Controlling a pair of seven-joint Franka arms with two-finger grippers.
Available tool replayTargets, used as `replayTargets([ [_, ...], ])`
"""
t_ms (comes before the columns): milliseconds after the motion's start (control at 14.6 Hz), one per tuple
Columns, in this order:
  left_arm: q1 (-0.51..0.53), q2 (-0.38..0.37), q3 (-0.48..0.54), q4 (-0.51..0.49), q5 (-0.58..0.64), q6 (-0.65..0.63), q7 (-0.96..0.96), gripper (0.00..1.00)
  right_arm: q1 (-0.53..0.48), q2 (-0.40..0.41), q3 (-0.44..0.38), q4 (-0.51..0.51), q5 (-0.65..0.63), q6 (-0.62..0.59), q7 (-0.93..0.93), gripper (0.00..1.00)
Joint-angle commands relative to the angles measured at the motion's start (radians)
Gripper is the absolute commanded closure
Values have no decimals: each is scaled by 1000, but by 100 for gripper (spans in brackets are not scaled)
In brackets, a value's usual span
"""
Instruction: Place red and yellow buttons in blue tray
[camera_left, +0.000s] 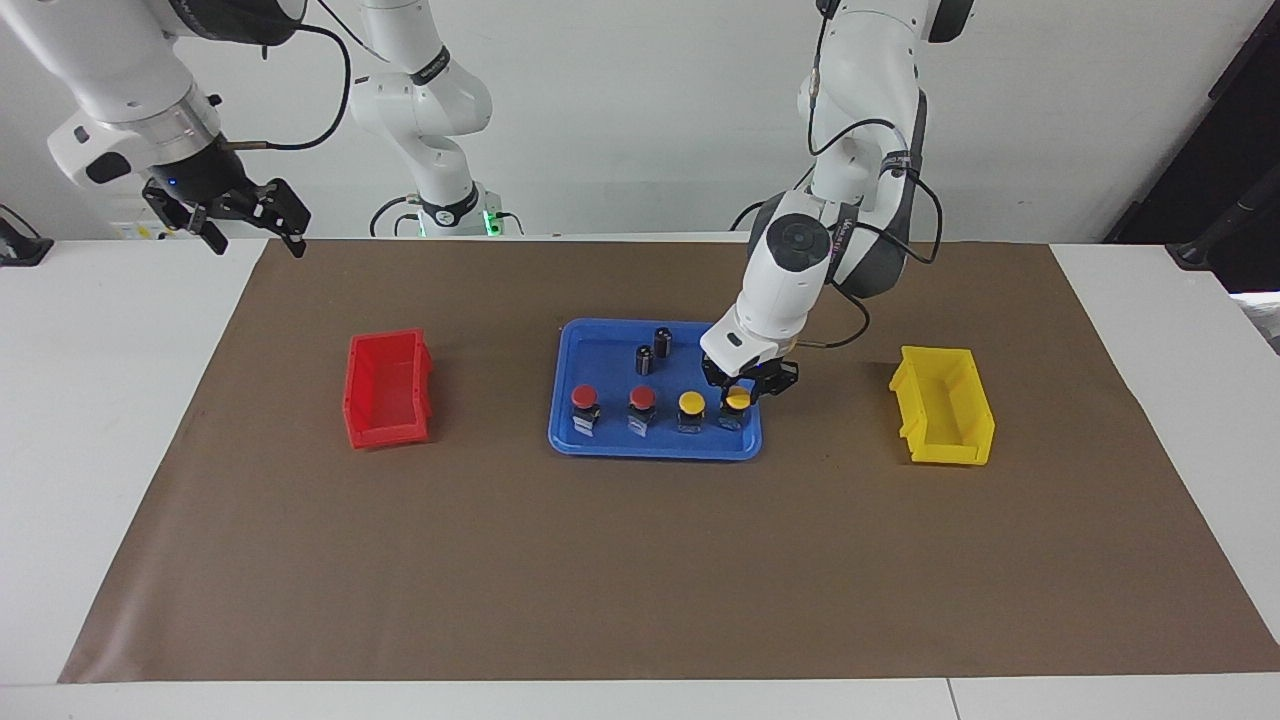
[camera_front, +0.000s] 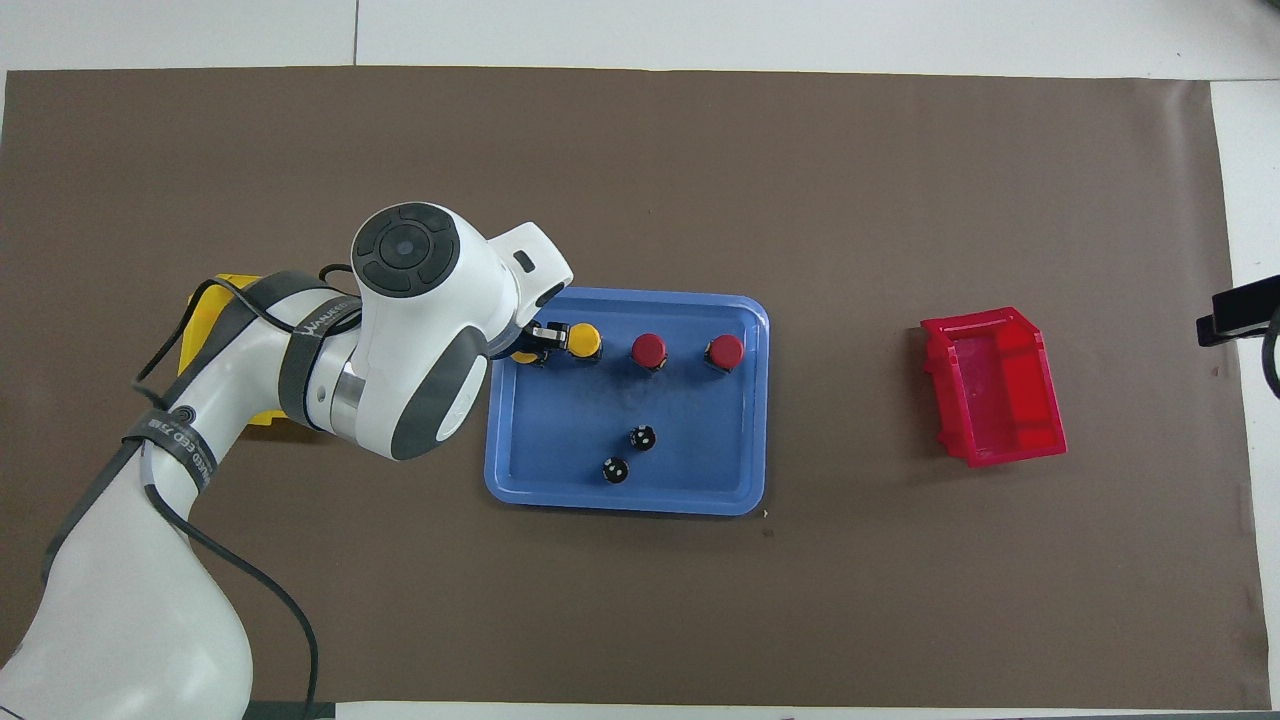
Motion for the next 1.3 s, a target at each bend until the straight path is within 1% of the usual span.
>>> replayTargets([
  [0,-16,-13,21,-14,-8,17,-30,2,0,-1,-1,0,2,-13,-18,0],
  [68,-10,-15,21,-12,-8,17,-30,0,0,-1,-1,0,2,-13,-18,0],
  [205,-2,-24,24,0,-7,-3,-29,0,0,-1,-1,0,2,-13,-18,0],
  [342,31,-70,25,24,-7,-55,-29,0,0,-1,-1,0,2,-13,-18,0],
  [616,148,-221,25,27,-8,-109,-32,0,0,-1,-1,0,2,-13,-18,0],
  [684,195,-269,25,37,-5,-176,-16,0,0,-1,-1,0,2,-13,-18,0],
  [752,249,-295,25,85,0,-294,6,0,0,-1,-1,0,2,-13,-18,0],
  [889,341,-283,27,246,-2,-542,165,0,0,-1,-1,-2,2,-13,-18,0],
  [958,384,-281,25,297,-3,-622,247,0,0,-1,-1,0,2,-13,-18,0],
  [1094,412,-291,27,316,19,-660,292,0,0,-1,-1,0,2,-13,-18,0],
  [1231,412,-301,27,319,77,-671,292,0,0,-1,-1,0,2,-13,-18,0],
])
